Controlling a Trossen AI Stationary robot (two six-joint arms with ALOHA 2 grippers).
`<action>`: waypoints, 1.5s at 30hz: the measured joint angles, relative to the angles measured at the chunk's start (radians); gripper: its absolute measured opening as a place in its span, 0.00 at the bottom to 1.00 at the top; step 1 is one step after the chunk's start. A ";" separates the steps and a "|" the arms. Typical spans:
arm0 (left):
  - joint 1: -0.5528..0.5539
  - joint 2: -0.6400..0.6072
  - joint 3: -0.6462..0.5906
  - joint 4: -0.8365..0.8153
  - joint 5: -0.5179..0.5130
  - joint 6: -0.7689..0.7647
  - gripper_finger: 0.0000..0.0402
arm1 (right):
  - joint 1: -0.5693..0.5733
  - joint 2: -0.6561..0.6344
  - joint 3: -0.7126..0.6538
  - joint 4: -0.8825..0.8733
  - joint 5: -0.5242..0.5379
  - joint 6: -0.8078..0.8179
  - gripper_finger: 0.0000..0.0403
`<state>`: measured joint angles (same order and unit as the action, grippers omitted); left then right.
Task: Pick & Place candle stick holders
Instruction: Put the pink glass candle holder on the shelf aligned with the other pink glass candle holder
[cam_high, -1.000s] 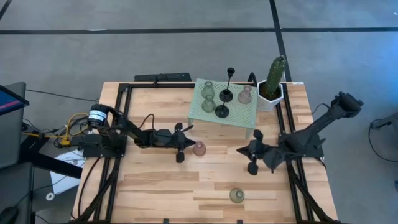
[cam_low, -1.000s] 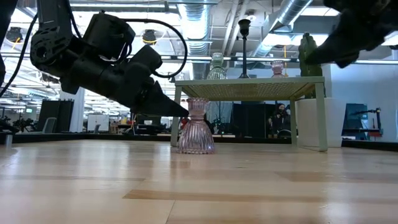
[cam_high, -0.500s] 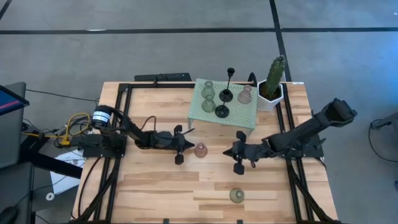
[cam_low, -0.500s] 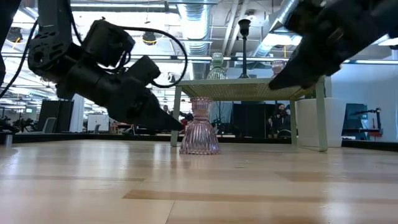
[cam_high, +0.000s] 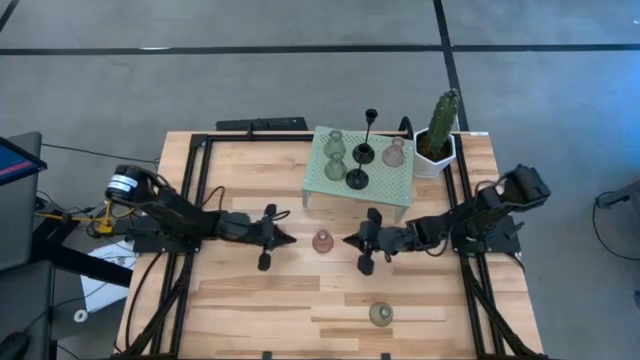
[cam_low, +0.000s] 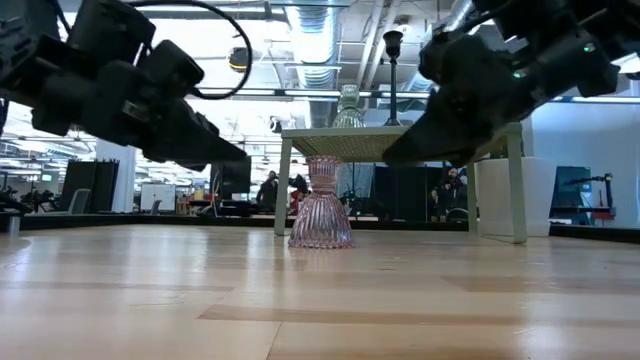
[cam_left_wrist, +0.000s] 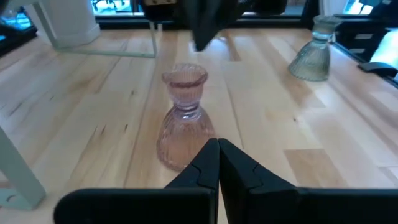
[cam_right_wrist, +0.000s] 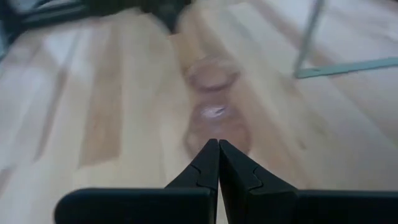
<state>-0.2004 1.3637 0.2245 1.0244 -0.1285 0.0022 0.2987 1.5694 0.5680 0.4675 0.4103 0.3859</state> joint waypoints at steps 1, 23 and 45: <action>-0.003 -0.011 -0.007 0.000 -0.001 0.000 0.01 | 0.002 0.006 0.012 -0.011 0.024 0.015 0.00; -0.007 -0.025 -0.025 -0.015 0.048 0.001 0.01 | 0.067 0.154 0.281 -0.310 0.059 0.049 0.02; -0.023 -0.024 -0.024 -0.022 0.108 -0.007 0.01 | -0.015 0.251 0.282 -0.148 0.059 0.138 0.70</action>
<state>-0.2234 1.3396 0.2001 1.0027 -0.0208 -0.0044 0.2833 1.8206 0.8497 0.3197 0.4694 0.5235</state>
